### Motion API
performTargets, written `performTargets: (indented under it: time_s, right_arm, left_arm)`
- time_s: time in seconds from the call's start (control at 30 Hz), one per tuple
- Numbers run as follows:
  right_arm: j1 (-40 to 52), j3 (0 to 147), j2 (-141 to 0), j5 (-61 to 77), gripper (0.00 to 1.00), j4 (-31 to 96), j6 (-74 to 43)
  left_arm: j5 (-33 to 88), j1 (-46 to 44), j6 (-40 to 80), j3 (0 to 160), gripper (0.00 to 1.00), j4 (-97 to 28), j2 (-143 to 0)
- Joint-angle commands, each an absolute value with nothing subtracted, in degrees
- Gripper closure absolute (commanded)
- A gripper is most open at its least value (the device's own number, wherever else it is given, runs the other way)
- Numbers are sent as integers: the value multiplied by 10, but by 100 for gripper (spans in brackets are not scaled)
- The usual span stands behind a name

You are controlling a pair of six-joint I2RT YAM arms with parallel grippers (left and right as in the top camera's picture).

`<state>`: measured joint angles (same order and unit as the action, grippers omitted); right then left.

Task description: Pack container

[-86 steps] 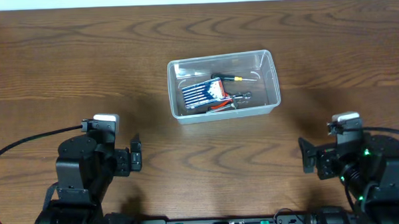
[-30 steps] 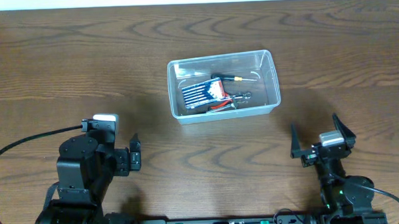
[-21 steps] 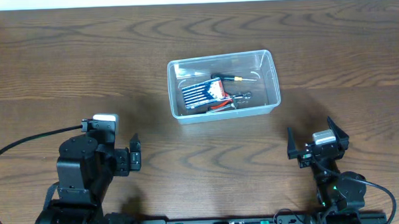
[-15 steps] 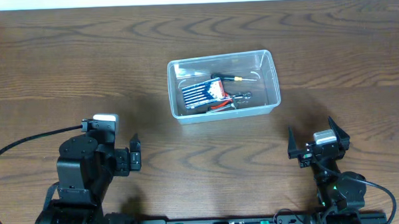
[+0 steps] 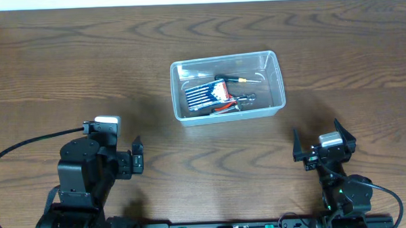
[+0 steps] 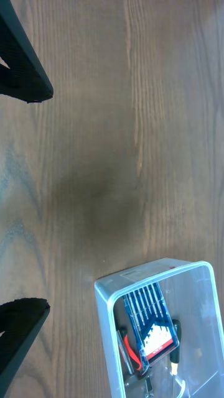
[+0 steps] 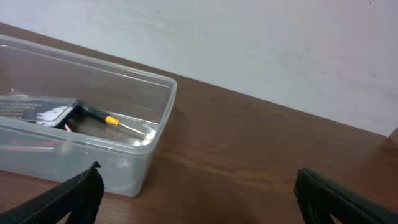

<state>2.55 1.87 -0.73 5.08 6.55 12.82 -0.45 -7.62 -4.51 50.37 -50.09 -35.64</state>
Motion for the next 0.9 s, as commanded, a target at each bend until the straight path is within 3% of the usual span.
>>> performTargets:
  time_s: [0.0, 0.27, 0.53, 0.87]
  right_arm:
    - [30, 15, -3, 43, 1, 64, 131]
    - [30, 15, -3, 43, 1, 64, 131]
    - [30, 15, -3, 43, 1, 64, 131]
    - [30, 15, -3, 43, 1, 64, 131]
  left_arm:
    - [-11, -78, -46, 502, 2, -500, -358]
    - [-11, -74, -46, 502, 2, -500, -355]
    - [30, -40, -48, 479, 2, -535, -198]
    - [23, 17, -48, 255, 2, -297, -35]
